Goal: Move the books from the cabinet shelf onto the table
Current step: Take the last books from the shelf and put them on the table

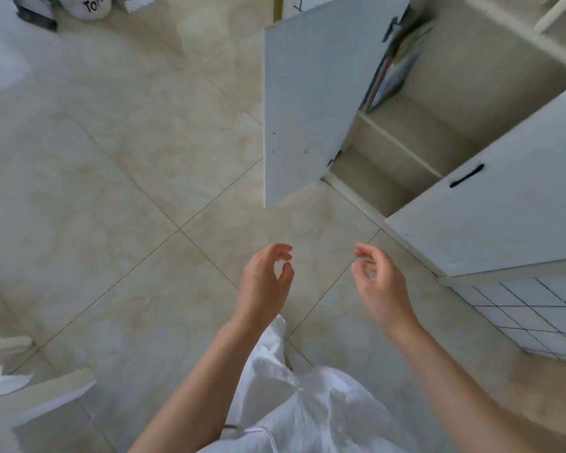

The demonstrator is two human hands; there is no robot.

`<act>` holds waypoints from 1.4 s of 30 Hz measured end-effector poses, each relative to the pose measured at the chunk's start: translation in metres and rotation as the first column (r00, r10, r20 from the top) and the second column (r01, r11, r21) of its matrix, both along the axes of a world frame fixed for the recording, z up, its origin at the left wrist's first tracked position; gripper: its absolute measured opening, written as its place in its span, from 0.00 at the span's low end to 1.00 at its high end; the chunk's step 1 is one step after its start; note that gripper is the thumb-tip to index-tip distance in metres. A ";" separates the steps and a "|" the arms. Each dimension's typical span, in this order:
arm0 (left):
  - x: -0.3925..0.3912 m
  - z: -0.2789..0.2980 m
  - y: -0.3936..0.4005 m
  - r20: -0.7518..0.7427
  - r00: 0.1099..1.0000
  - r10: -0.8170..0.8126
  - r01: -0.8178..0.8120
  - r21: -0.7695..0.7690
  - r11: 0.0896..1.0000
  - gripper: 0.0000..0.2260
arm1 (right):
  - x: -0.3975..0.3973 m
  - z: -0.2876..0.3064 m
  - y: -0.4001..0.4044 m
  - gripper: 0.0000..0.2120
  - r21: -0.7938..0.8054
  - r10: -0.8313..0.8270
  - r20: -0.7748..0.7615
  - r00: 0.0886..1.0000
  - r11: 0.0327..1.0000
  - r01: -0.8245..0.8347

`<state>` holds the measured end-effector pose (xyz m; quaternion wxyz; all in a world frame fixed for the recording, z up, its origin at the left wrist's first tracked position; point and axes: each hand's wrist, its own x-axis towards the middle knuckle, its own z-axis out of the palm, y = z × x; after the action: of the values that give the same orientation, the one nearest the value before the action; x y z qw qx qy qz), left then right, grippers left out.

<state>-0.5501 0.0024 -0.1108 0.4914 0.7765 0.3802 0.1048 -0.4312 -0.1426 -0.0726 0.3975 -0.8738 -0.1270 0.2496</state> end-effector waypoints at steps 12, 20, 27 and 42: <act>0.178 0.012 0.094 -0.093 0.870 -0.484 0.484 -0.028 0.875 0.12 | 0.132 0.009 0.034 0.16 -0.037 -0.278 0.081 0.957 0.959 0.282; 0.294 0.006 0.111 -0.052 0.853 -0.520 0.520 -0.013 0.854 0.12 | 0.214 0.012 0.035 0.13 -0.047 -0.302 0.088 0.949 0.951 0.307; 0.392 -0.006 0.091 -0.110 0.887 -0.449 0.439 -0.100 0.893 0.12 | 0.340 0.012 0.037 0.15 -0.056 -0.183 0.025 0.983 0.981 0.184; 0.539 -0.073 0.087 -0.079 0.974 -0.214 0.210 -0.055 0.976 0.15 | 0.541 -0.051 0.099 0.20 -0.204 0.363 0.269 0.892 0.927 -0.316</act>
<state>-0.0112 0.0899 -0.1837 0.5011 0.8049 0.3177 0.0102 0.1096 -0.0432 -0.1236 0.2545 -0.8939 -0.3175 0.1882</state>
